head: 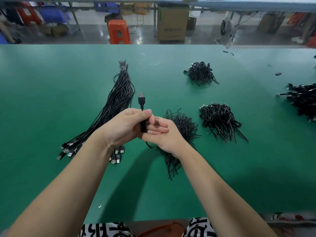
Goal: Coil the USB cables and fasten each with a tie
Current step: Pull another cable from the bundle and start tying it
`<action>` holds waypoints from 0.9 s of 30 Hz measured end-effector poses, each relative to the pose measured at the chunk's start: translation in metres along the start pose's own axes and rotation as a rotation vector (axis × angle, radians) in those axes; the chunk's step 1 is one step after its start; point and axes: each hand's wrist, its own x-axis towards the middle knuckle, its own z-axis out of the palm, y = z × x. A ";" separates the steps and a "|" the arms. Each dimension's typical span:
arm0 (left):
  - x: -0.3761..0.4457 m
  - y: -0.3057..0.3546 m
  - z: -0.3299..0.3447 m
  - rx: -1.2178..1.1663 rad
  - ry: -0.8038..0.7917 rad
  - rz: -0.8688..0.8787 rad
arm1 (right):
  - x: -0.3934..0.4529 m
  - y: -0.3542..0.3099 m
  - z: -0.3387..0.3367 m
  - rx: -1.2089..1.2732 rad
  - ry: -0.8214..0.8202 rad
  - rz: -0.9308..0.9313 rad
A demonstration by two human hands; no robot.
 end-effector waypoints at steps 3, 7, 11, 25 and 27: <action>0.000 0.000 0.004 0.022 -0.036 -0.026 | -0.001 0.010 -0.001 -0.010 0.055 0.023; -0.001 0.002 0.008 0.088 -0.063 -0.049 | -0.007 0.019 -0.002 -0.088 0.107 -0.042; -0.005 0.006 0.005 0.266 -0.020 -0.060 | -0.016 0.016 -0.009 -0.282 0.212 -0.083; 0.004 -0.013 0.025 1.496 0.700 0.112 | -0.006 -0.006 -0.008 -1.108 0.080 -0.166; 0.005 -0.009 0.019 1.508 0.670 0.145 | -0.007 -0.008 -0.008 -1.100 0.060 -0.148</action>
